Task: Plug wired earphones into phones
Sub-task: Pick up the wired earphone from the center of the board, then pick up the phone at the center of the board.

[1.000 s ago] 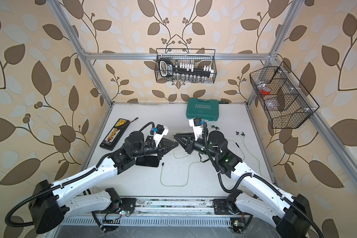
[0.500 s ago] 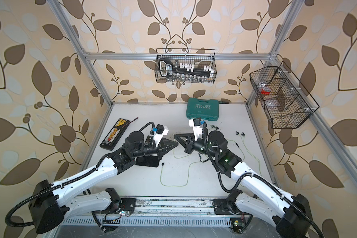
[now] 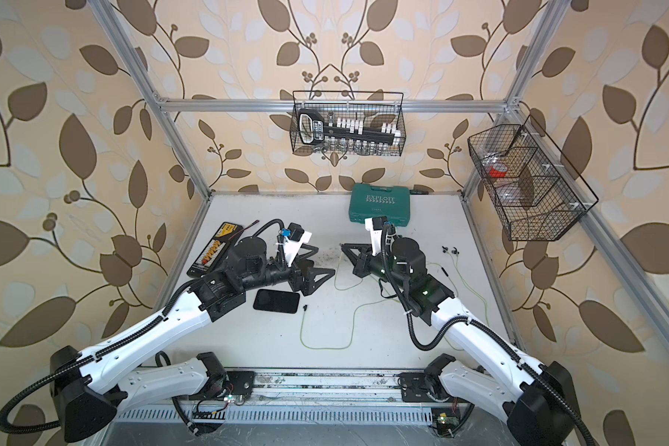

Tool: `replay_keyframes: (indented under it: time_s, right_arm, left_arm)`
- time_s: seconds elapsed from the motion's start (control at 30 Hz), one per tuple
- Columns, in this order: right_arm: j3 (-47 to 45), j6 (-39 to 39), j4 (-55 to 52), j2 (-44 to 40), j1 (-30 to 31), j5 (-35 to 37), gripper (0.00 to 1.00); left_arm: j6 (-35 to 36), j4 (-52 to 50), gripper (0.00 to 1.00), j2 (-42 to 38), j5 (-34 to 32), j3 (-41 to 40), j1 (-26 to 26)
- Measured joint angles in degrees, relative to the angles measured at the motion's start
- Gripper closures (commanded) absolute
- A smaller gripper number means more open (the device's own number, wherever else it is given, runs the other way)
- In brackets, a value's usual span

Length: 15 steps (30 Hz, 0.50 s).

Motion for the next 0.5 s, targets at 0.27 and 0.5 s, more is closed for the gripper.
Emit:
replay_keyframes:
  time_s: [0.27, 0.5]
  right_arm:
    - [0.13, -2.21, 1.92, 10.19, -7.78, -6.01, 1.00]
    - [0.15, -3.43, 3.15, 18.69, -7.72, -7.76, 1.00]
  left_arm:
    - [-5.97, -10.99, 0.01, -5.64, -20.50, 4.37, 0.00]
    - [-23.02, -29.49, 0.01, 6.93, -36.41, 15.50, 0.48]
